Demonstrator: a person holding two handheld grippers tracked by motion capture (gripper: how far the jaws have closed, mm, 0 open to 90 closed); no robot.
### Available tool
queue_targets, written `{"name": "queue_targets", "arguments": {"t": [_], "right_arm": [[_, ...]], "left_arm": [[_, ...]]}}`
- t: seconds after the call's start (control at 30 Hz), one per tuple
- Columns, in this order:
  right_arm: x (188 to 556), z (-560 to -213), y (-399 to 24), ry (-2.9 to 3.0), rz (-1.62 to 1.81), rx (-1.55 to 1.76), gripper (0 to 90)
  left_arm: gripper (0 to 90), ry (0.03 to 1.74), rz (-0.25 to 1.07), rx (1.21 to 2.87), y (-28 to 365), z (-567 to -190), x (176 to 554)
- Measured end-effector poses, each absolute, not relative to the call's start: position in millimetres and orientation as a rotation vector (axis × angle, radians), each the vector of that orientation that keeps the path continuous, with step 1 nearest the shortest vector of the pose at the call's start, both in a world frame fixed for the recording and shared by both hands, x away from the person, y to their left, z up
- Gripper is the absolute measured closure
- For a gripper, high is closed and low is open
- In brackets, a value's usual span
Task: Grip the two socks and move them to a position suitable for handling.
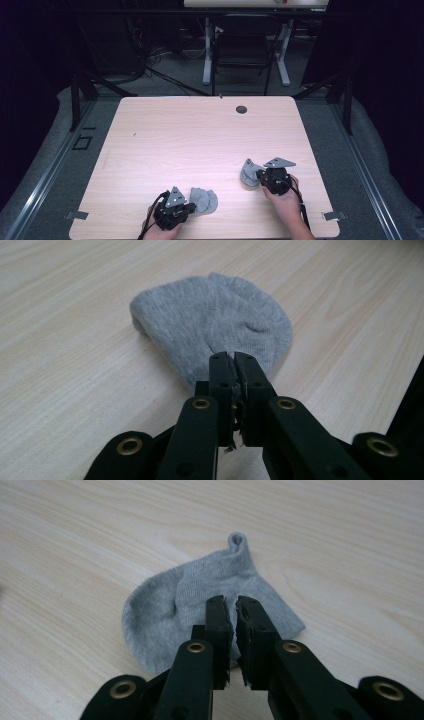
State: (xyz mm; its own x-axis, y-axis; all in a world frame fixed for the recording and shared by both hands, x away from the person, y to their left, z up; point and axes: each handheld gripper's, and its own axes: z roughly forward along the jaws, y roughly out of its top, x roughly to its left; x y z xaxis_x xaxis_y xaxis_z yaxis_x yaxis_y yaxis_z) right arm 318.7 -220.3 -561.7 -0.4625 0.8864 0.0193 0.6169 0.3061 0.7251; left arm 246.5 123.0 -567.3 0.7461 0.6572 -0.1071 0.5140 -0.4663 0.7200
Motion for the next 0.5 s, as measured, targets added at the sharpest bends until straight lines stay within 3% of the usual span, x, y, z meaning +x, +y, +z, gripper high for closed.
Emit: {"name": "queue_targets", "arguments": {"t": [0.5], "right_arm": [[313,-571,-186,2.288,0.924,1.305,84.1]], "left_arm": [[83.6,0.934,0.247,2.108,140,-560,255]]}}
